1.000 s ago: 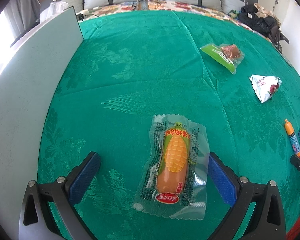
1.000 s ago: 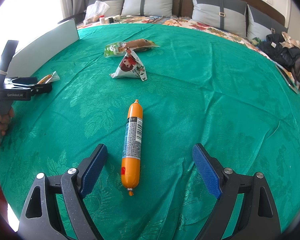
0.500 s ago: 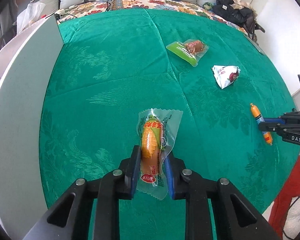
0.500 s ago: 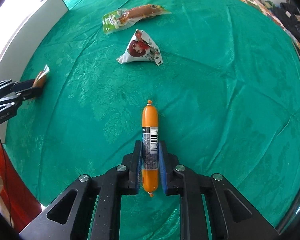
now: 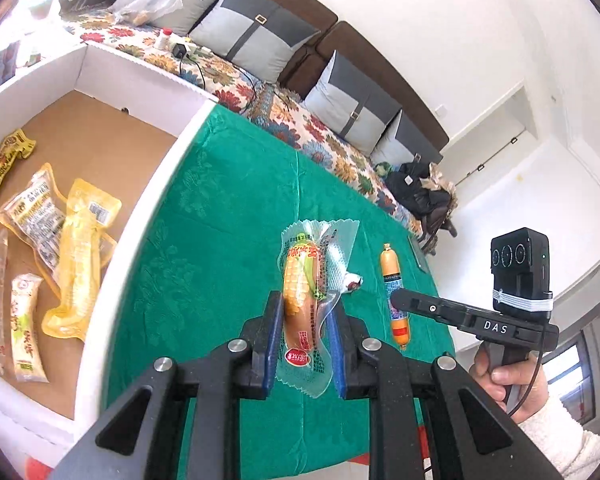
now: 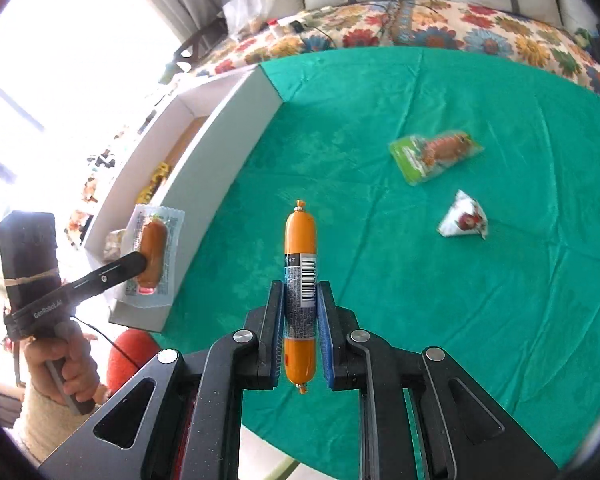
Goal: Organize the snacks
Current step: 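Carry both snacks into the white box and open both grippers, then return both tools above the remaining snacks on the bed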
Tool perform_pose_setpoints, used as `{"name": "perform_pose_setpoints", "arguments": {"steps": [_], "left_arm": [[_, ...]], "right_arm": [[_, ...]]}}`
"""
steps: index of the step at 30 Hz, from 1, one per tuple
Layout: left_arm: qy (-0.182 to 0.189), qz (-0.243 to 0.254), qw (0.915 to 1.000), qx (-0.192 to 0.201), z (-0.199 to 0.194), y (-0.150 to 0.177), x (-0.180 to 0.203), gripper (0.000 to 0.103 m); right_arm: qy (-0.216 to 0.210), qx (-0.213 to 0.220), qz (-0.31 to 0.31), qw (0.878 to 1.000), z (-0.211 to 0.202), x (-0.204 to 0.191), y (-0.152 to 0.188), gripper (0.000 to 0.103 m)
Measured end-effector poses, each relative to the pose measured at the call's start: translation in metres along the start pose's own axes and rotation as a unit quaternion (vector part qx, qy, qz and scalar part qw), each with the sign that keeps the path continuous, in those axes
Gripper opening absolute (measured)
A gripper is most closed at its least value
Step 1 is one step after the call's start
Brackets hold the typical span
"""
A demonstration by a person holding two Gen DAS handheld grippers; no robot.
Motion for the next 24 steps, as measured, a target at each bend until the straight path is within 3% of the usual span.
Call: {"name": "perform_pose_setpoints", "arguments": {"steps": [3,6,7,8,9,10,11,12,14,16,20,24], "left_arm": [[-0.045,-0.004,0.9981,0.042,-0.061,-0.016,-0.022,0.021],[-0.145,-0.017,0.9877,0.055,-0.1,-0.024,-0.06,0.021],[-0.181,-0.029,0.9817,0.051,-0.108,-0.023,-0.077,0.026],[-0.212,-0.04,0.9754,0.048,-0.114,-0.022,-0.092,0.041],[-0.242,-0.05,0.9677,0.048,-0.121,-0.016,-0.111,0.05],[-0.266,-0.059,0.9608,0.05,-0.124,-0.011,-0.124,0.061],[-0.282,-0.068,0.9556,0.05,-0.127,-0.005,-0.133,0.063],[-0.287,-0.073,0.9538,0.047,-0.128,0.006,-0.141,0.063],[-0.272,-0.076,0.9582,0.043,-0.122,0.024,-0.146,0.069],[-0.259,-0.072,0.9625,0.036,-0.107,0.035,-0.139,0.071],[-0.219,-0.018,0.9754,0.011,-0.061,0.039,-0.085,0.075],[-0.184,0.069,0.9804,-0.013,0.003,0.037,-0.004,0.088]], "right_arm": [[-0.055,0.006,-0.051,0.997,-0.004,-0.072,-0.028,0.016],[-0.105,-0.001,-0.09,0.99,0.014,-0.144,-0.049,0.017],[-0.118,-0.006,-0.101,0.988,0.022,-0.165,-0.053,0.018],[-0.131,-0.01,-0.109,0.985,0.033,-0.183,-0.058,0.02],[-0.14,-0.016,-0.113,0.984,0.043,-0.196,-0.061,0.031],[-0.14,-0.022,-0.112,0.984,0.053,-0.202,-0.061,0.055],[-0.134,-0.021,-0.109,0.985,0.06,-0.204,-0.061,0.061],[-0.126,-0.013,-0.109,0.986,0.062,-0.198,-0.059,0.061],[-0.105,0.0,-0.112,0.988,0.064,-0.175,-0.048,0.06],[-0.055,0.011,-0.112,0.992,0.063,-0.134,-0.031,0.062],[0.103,0.026,-0.089,0.99,0.07,-0.008,0.016,0.063],[0.249,0.038,-0.019,0.968,0.053,0.129,0.078,0.063]]}}
Point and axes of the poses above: each gripper's, at about its wrist camera, not at the fingertips, and z roughly the way its jaws point, x to its right, y to its underside, the point moved 6 cm from there along z, roughly the way its jaws point, and after that the axes turned 14 degrees about -x, right-handed, at the moved point
